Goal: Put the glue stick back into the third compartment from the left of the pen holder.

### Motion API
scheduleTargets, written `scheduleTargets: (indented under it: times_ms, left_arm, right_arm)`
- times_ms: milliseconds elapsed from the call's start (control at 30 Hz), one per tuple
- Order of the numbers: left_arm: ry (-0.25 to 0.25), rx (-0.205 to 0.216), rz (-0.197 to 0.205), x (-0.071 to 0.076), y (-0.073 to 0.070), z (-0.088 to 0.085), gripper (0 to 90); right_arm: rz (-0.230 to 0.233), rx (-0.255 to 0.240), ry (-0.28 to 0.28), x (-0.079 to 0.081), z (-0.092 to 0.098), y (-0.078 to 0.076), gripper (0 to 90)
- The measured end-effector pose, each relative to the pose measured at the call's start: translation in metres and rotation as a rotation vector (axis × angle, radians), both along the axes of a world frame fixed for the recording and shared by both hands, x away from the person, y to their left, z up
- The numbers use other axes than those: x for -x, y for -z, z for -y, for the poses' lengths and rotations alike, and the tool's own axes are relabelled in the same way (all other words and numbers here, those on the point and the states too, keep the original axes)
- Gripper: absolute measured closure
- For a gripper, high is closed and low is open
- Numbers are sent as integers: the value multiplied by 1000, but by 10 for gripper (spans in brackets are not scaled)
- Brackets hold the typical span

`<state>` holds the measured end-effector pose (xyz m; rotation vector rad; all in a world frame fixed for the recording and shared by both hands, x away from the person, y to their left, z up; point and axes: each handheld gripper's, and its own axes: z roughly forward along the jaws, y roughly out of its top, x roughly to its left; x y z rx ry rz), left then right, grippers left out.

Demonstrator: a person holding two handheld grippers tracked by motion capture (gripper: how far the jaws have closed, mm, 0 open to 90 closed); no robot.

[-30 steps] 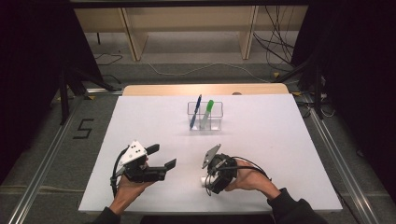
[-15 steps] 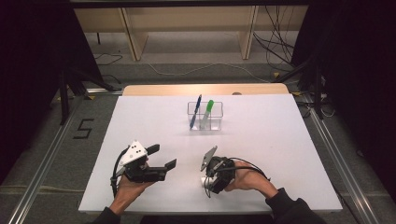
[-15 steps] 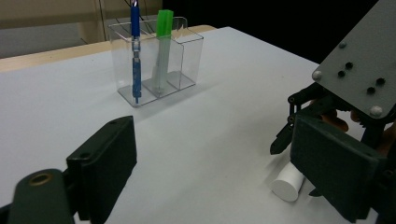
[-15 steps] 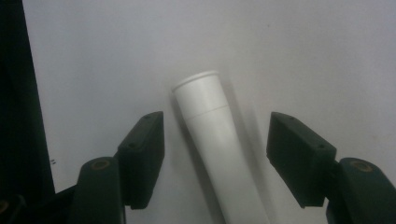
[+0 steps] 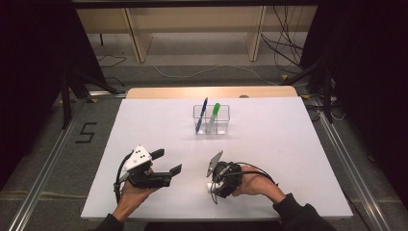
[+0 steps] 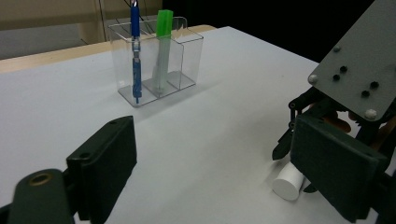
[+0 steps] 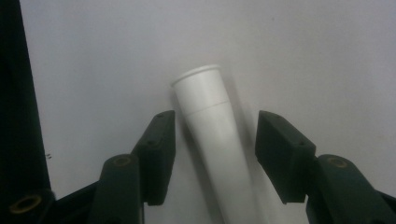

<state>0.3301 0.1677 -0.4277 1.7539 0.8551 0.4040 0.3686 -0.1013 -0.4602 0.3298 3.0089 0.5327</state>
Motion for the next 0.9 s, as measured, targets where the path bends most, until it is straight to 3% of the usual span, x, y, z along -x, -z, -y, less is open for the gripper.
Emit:
scheduleTargets:
  times_ms: [267, 900]
  left_arm:
    - [2, -2, 1, 1, 0, 1, 141]
    - [1, -7, 7, 1, -1, 1, 141]
  right_arm:
    - [-2, 7, 4, 1, -1, 2, 544]
    - [0, 64, -58, 2, -5, 0, 675]
